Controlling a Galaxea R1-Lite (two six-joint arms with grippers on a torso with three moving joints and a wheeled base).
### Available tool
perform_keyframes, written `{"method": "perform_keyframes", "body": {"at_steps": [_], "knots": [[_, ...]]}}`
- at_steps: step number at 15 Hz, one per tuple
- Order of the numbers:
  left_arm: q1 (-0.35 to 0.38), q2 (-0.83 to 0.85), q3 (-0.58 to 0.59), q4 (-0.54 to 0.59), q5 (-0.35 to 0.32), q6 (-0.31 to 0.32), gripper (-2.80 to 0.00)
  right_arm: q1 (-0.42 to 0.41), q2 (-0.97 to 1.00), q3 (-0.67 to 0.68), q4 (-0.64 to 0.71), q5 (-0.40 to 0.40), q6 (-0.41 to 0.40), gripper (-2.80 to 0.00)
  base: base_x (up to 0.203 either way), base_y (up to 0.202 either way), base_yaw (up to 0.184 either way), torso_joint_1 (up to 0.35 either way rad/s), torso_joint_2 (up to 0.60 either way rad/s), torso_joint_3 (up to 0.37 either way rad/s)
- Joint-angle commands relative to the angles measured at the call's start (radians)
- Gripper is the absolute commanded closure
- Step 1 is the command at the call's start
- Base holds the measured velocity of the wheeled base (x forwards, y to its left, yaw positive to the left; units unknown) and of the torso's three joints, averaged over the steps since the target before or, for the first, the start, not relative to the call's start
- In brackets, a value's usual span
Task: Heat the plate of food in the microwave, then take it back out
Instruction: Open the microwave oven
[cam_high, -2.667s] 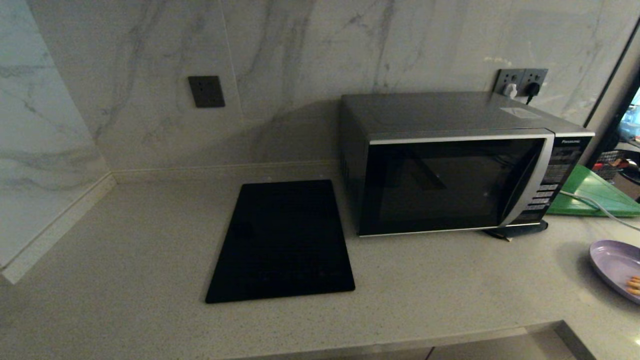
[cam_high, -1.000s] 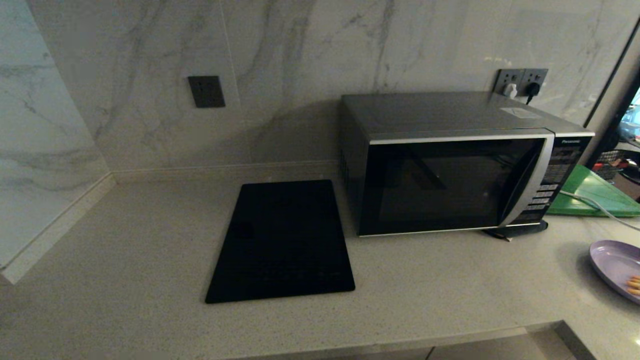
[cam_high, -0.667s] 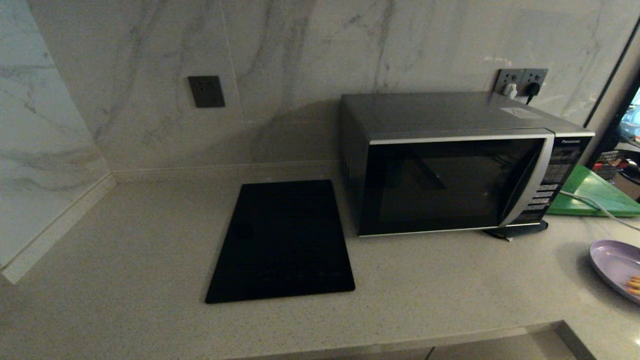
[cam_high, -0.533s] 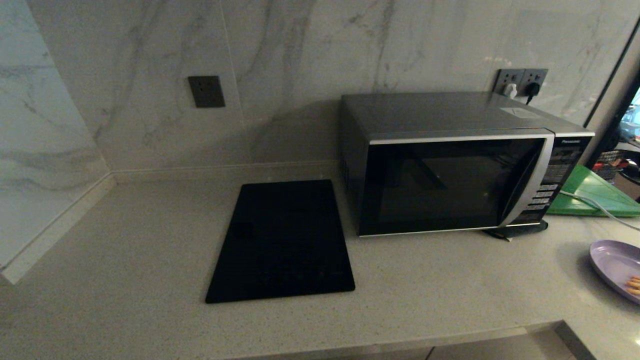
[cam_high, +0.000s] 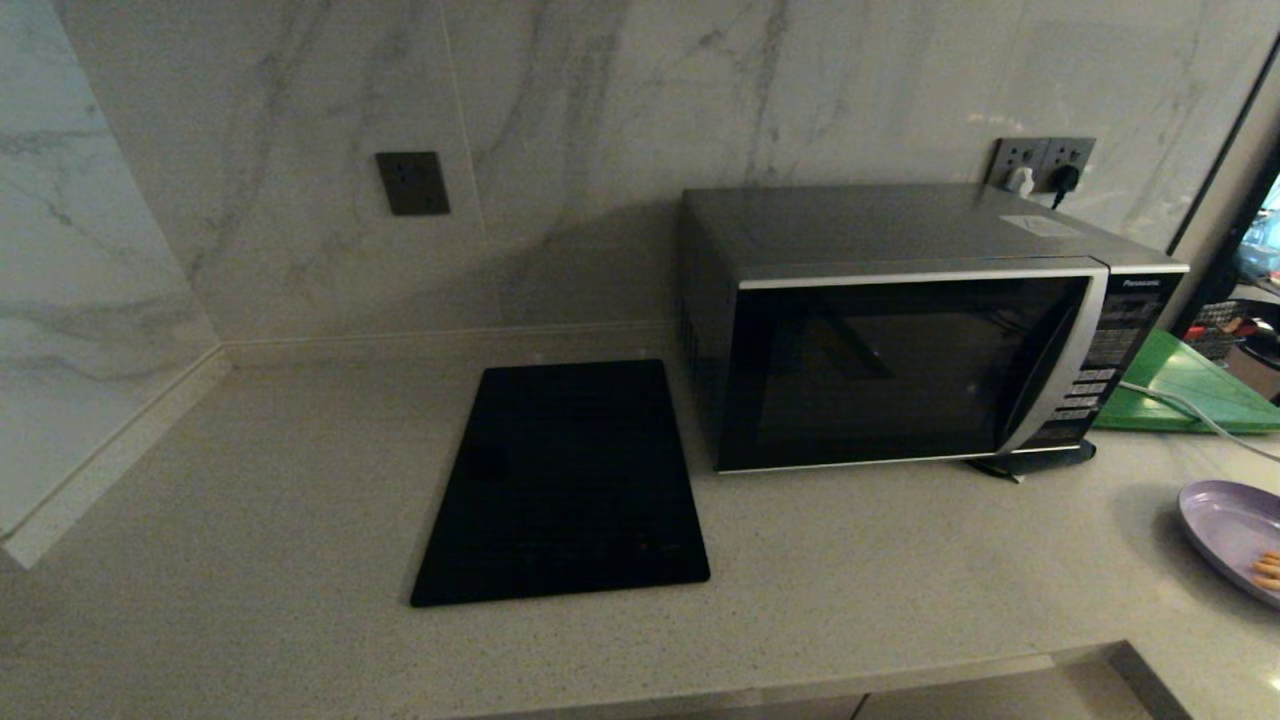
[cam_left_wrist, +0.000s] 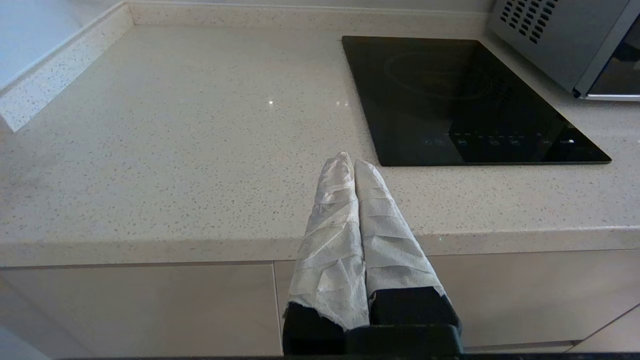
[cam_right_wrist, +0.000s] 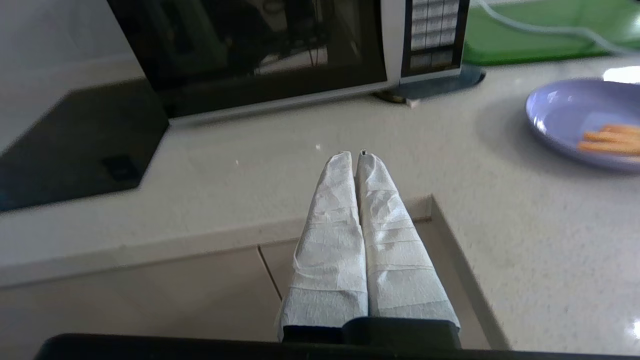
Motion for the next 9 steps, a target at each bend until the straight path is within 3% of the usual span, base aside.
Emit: {"method": "perform_keyframes", "body": {"at_steps": [1, 9], "knots": [[0.0, 0.001, -0.001, -0.001, 0.001, 0.0, 0.0, 0.0, 0.044, -0.04, 0.002, 0.0, 0.001, 0.0, 0.0, 0.0, 0.0, 0.0, 0.0, 0.0], [0.0, 0.001, 0.0, -0.001, 0.001, 0.0, 0.0, -0.001, 0.296, -0.208, 0.001, -0.004, 0.001, 0.0, 0.0, 0.0, 0.0, 0.0, 0.0, 0.0]]}}
